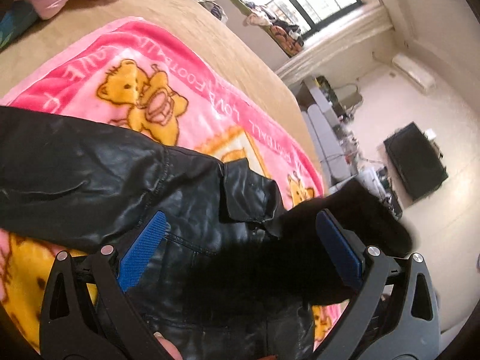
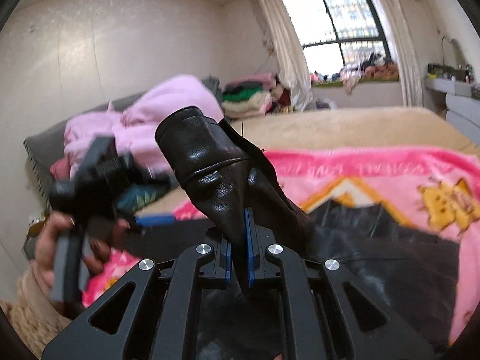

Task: Fold large clothes
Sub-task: 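Lift the sleeve with the right gripper and carry it across the jacket body, then lay the sleeve on the jacket body and open the right gripper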

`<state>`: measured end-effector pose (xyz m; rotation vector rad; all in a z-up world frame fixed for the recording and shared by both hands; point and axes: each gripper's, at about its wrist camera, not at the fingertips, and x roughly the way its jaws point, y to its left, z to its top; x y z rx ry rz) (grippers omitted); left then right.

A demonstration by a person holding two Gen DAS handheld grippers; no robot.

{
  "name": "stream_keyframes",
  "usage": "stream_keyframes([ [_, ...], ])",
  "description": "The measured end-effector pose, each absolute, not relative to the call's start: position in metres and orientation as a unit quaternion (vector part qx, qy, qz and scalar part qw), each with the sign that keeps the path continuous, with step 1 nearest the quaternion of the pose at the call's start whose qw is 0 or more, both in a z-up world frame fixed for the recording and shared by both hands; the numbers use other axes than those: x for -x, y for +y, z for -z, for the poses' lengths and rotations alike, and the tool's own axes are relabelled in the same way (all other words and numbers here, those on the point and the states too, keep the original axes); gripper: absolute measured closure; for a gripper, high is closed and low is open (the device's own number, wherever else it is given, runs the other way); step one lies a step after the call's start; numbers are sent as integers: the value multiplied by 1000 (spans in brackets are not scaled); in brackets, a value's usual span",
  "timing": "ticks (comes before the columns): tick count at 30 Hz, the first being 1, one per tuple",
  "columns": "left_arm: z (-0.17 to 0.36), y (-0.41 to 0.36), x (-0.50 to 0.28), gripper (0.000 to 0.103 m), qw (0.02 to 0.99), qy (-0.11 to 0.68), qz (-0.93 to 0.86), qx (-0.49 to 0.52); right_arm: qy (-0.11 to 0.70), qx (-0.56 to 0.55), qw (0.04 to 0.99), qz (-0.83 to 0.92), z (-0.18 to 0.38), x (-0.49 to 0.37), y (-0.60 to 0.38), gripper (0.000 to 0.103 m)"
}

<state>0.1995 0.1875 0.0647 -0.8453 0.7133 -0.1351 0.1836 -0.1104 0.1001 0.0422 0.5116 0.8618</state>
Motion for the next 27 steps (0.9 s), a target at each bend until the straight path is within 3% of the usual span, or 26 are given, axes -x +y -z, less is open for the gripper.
stream_keyframes([
  [8,-37,206,-191,9,827,335,64,447,309,3,863,-400,-37,-189,-94,95],
  [10,-28,207,-195,9,813,344,77,464,324,7,855,-404,-25,-188,-88,78],
  [14,-21,202,-196,9,805,362,91,461,352,28,842,-408,-13,-181,-76,64],
  [15,-20,199,-195,9,808,367,93,452,360,31,839,-408,-12,-180,-74,48],
  [16,-18,196,-194,9,809,375,95,442,366,33,835,-410,-10,-176,-73,39],
  [18,-9,187,-194,9,807,402,101,420,373,37,831,-410,-9,-174,-73,34],
  [19,-4,185,-193,9,805,412,102,414,377,40,831,-408,-9,-171,-75,24],
  [21,8,178,-196,9,800,441,103,394,375,27,829,-415,-13,-167,-82,14],
  [27,41,172,-203,9,759,478,117,427,369,-34,841,-395,-25,-166,-119,14],
])
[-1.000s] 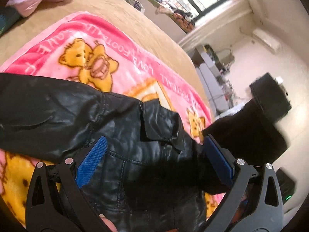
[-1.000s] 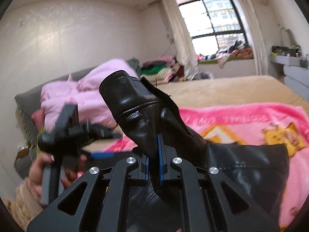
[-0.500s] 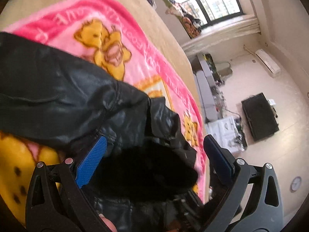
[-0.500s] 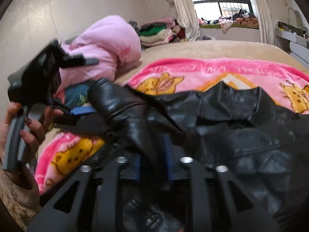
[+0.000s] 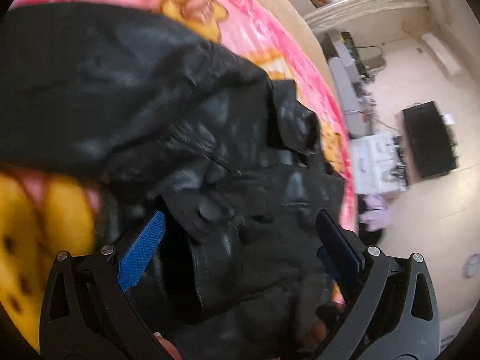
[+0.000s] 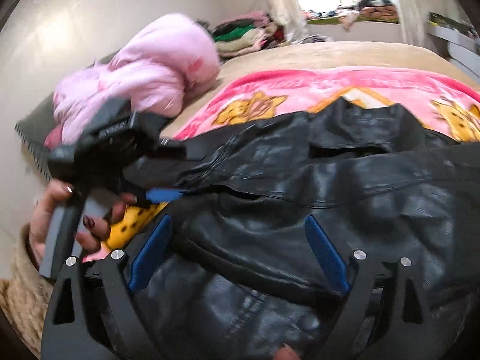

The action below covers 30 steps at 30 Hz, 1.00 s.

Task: Fold large clothes
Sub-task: 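Lay the sleeve on the jacket body and open the right gripper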

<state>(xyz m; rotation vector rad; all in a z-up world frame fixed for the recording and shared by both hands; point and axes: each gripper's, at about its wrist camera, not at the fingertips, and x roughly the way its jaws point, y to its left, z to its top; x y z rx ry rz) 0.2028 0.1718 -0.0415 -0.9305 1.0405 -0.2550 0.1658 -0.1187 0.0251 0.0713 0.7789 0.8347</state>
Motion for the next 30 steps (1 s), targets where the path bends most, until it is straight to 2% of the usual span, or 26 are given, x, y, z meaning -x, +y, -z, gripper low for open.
stream_keyframes([
  [2,50,170,-203,9,747,485,120,438,364,-54,847,-383,-27,-166,-136,17],
  [6,50,164,-200,10,762,474,102,429,362,-80,862,-347,-29,-167,-167,29],
  [7,47,162,-200,16,770,469,102,420,362,-88,865,-337,-30,-168,-177,34],
  [8,44,158,-201,24,780,465,101,406,361,-92,868,-329,-30,-168,-184,36],
  [10,37,147,-204,62,805,461,89,363,357,-96,877,-308,-31,-168,-198,41],
  [11,33,141,-204,68,816,459,83,342,354,-98,881,-299,-32,-168,-205,42],
  [12,26,133,-203,83,828,453,81,322,351,-99,885,-291,-33,-168,-211,44],
  [13,20,127,-202,90,836,445,87,310,345,-101,890,-279,-34,-167,-219,45],
  [16,-7,110,-197,96,864,408,108,276,327,-101,904,-255,-45,-166,-238,47],
  [22,-53,107,-188,97,911,315,128,232,298,-74,931,-200,-68,-189,-266,47],
  [27,-9,132,-217,97,882,369,101,275,338,-63,926,-156,-53,-243,-266,57],
  [30,2,141,-224,97,870,384,98,294,371,-64,914,-152,-36,-270,-260,58],
])
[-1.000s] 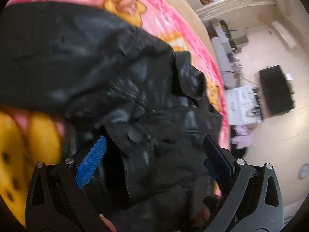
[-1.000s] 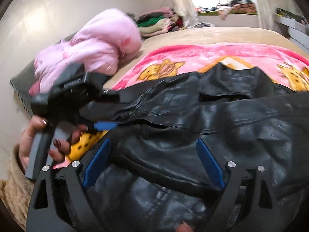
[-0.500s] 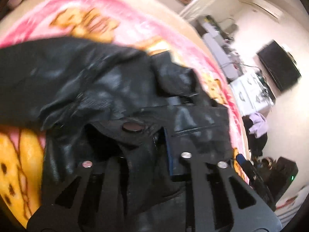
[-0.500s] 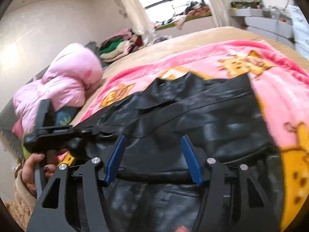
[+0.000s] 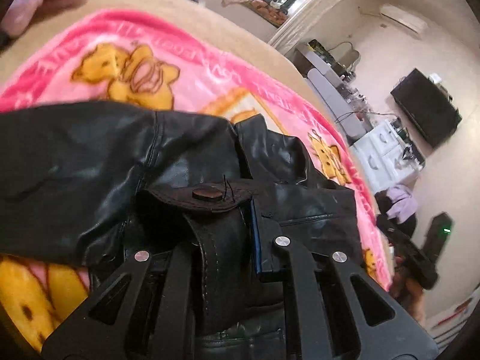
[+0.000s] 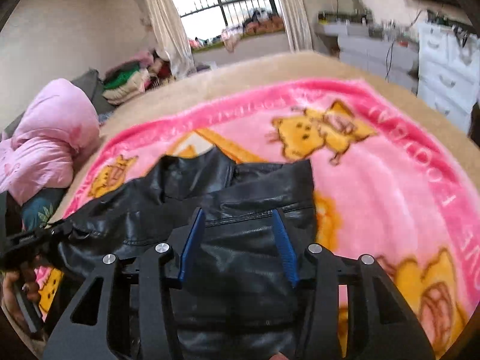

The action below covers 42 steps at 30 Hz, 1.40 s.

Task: Fold large clothes
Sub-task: 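Lay the sleeve on the jacket body and open the right gripper, then move the left gripper along the other sleeve toward its cuff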

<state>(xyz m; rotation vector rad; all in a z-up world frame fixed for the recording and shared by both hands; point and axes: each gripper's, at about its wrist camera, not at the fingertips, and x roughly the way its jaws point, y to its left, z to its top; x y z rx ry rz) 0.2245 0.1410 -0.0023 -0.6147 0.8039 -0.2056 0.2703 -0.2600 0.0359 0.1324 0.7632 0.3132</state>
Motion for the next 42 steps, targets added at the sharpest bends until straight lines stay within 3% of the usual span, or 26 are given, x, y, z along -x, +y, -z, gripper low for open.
stream_keyframes([
  [5,4,146,-222,97,876,382,82,282,417,-39,899,-129,-3,-303,-254,59],
  [9,28,156,-224,97,859,411,65,298,455,-42,884,-101,29,-319,-267,76],
  [15,53,162,-232,91,841,436,37,317,451,-72,883,-111,34,-317,-277,81],
  [17,53,163,-232,90,840,434,36,325,442,-59,888,-116,22,-308,-273,75],
  [19,44,162,-228,84,844,430,32,319,428,-59,892,-135,6,-296,-270,58],
  [22,26,159,-220,65,860,421,19,288,406,-50,898,-163,-13,-274,-261,52],
  [28,-8,154,-198,39,895,392,-11,212,404,-18,895,-189,-18,-236,-240,38],
  [34,-26,133,-186,37,911,370,16,182,411,-3,891,-195,-10,-215,-226,33],
  [42,28,112,-180,37,871,446,20,206,445,-2,876,-186,14,-212,-221,31],
])
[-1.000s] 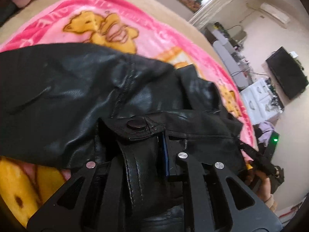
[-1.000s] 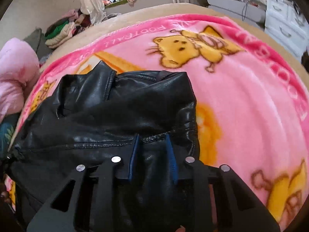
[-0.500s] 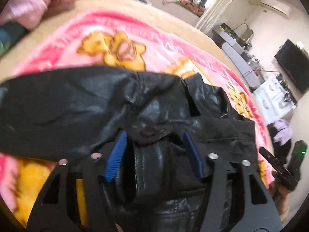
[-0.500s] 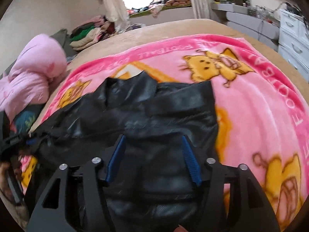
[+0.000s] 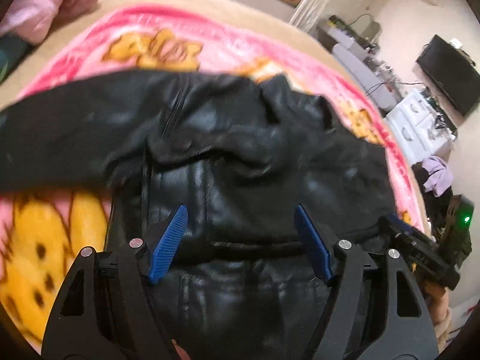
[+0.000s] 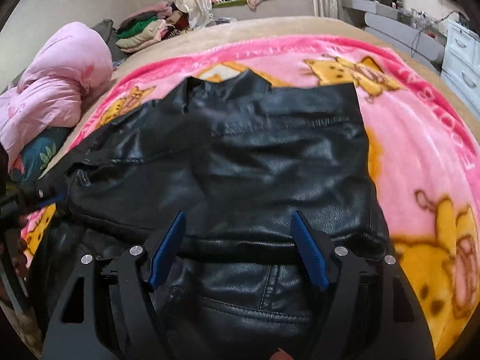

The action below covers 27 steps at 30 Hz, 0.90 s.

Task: Fold large clothes
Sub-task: 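Move the left gripper along the other sleeve toward its cuff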

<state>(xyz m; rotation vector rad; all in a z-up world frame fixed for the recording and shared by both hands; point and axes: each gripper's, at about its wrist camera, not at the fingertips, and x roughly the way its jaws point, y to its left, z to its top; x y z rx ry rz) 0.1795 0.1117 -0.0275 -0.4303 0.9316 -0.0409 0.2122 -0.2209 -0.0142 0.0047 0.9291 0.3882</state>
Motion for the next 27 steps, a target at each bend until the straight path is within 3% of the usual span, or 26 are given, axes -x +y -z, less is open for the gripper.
stream_keyframes([
  [8,50,115,-186,37,863,463,-7,201,460,12,871,-170,29,-214,-217,31],
  [12,38,111,-183,29,870,458,2,183,445,-16,878,-175,14,-205,-215,18],
  [14,34,113,-182,25,871,455,3,184,434,-25,882,-182,5,-198,-214,16],
  [18,25,114,-176,9,875,448,2,186,415,-15,890,-187,-7,-187,-207,8],
  [27,20,123,-175,9,871,448,-9,201,394,-20,898,-194,-26,-175,-190,5],
])
